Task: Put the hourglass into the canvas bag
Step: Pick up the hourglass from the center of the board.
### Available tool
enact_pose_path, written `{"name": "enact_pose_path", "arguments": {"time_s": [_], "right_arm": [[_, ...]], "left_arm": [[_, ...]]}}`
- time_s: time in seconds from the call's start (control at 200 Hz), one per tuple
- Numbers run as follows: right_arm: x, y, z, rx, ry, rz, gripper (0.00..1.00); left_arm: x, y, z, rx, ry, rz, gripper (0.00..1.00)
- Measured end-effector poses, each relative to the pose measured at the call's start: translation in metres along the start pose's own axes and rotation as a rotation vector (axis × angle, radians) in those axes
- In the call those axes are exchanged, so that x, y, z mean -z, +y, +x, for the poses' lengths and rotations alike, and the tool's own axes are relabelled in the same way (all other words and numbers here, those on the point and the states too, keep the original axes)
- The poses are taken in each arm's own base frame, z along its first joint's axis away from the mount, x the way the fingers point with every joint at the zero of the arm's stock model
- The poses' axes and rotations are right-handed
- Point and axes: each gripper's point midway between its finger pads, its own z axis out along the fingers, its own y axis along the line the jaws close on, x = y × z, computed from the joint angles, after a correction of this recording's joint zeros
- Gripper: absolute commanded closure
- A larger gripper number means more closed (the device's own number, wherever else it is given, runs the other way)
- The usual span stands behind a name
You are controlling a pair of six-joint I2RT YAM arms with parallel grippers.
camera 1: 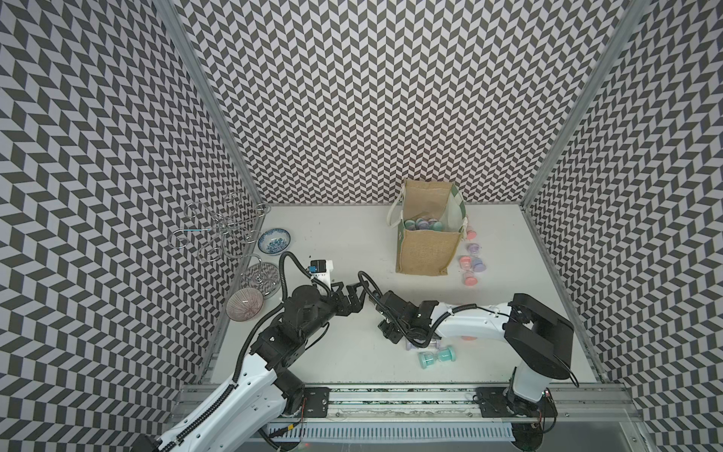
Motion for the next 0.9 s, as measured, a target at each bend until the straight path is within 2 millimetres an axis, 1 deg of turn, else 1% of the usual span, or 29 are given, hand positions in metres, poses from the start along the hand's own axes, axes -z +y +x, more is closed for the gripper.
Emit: {"name": "enact_pose_path", "arguments": {"time_s": [0.511, 0.676, 0.796, 0.896], "right_arm": [[-0.002, -0.010, -0.005, -0.032, -0.005, 0.001, 0.73], [-0.002, -0.016, -0.007, -0.057, -0.010, 0.000, 0.76], [0.003, -0.021, -0.012, -0.082, -0.025, -0.008, 0.78], [0.012, -0.027, -0.021, -0.112, -0.055, -0.012, 0.78]], "left_arm": [[0.002, 0.001, -0.003, 0.000, -0.013, -0.006, 0.01], [0.002, 0.001, -0.003, -0.004, -0.013, -0.010, 0.01], [0.003, 0.001, -0.006, -0.015, -0.018, -0.015, 0.01], [0.004, 0.000, -0.008, -0.029, -0.019, -0.020, 0.01]]}}
